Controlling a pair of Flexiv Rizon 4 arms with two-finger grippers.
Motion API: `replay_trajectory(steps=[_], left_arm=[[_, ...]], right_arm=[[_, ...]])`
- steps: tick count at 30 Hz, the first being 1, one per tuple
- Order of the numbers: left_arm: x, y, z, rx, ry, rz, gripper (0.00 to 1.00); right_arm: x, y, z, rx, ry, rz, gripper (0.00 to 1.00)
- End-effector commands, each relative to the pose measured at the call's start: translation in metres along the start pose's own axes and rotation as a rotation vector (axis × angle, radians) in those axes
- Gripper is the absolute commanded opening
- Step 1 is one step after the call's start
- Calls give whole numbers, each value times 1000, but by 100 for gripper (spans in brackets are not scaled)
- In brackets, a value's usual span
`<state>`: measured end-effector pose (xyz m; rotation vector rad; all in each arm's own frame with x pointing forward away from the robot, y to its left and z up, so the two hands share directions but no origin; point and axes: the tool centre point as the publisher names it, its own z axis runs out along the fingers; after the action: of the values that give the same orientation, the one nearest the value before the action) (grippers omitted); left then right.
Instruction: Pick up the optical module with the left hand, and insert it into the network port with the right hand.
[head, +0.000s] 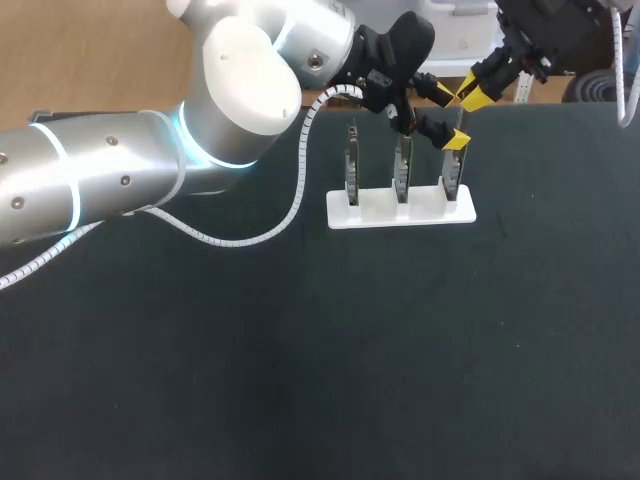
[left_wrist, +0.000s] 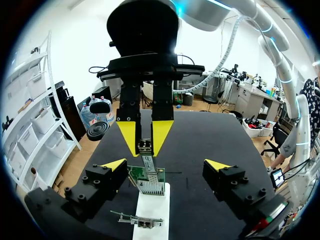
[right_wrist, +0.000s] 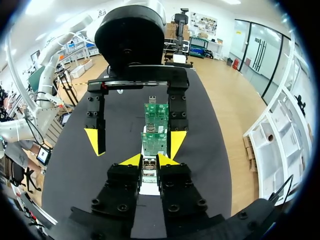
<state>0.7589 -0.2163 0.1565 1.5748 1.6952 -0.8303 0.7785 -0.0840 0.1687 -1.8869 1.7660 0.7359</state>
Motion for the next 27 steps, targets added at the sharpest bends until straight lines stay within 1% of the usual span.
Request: replay_trajectory(steps=[1,3,7,27], left_arm=[[0,1,1,1,0,1,100],[0,1,1,1,0,1,100],[0,1,1,1,0,1,100],[0,1,1,1,0,1,100]], right_arm=[[1,-4,2,-11,-4,-2,0],[2,-4,3,-17,19,-9,0],[2,-3,3,-21,10,-11,0],[2,2,5,-29,18,-14,0]])
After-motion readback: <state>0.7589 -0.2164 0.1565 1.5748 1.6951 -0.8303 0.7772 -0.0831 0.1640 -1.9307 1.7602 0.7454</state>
